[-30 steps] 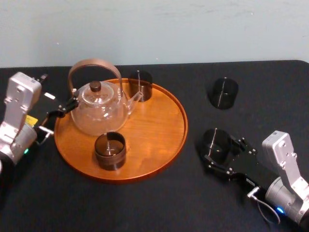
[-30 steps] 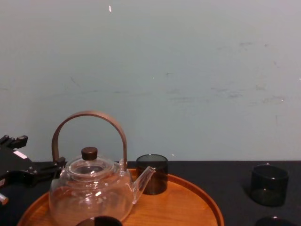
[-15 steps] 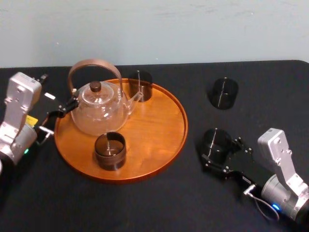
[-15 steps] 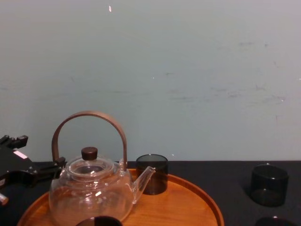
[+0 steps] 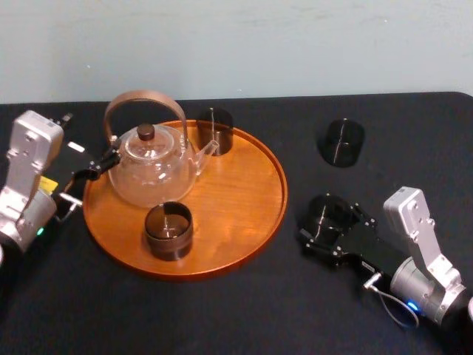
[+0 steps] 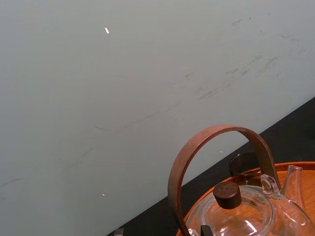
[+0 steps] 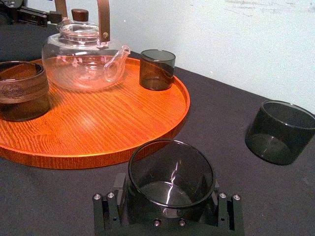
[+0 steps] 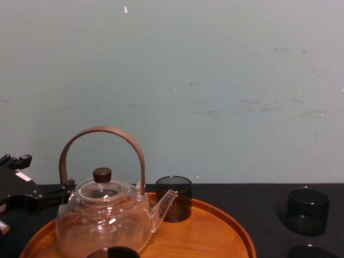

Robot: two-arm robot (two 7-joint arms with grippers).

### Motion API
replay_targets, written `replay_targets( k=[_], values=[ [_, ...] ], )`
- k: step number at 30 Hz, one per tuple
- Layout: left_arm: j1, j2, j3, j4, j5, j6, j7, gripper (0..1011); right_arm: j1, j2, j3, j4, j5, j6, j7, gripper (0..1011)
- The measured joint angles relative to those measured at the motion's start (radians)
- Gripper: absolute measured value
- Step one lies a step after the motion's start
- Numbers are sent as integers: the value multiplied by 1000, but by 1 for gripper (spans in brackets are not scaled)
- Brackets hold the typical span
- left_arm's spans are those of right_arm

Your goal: Pick up the glass from the table and place it on the tray.

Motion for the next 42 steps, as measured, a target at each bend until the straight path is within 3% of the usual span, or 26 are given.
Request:
replay_targets(
  k=[14, 20, 34, 42],
  values=[
    [0, 0, 0, 0, 0, 0, 0, 1010, 8, -6, -1, 12, 10, 0, 5, 1000],
    [0, 0, 0, 0, 0, 0, 0, 1009, 7, -6, -1, 10, 9, -1, 4, 915],
    [0, 0, 0, 0, 0, 0, 0, 1010, 9, -4, 0, 9, 22, -2, 15, 912],
    [0, 0, 0, 0, 0, 0, 0, 1009, 25, 8, -14, -30, 31, 26, 30, 911]
  ],
)
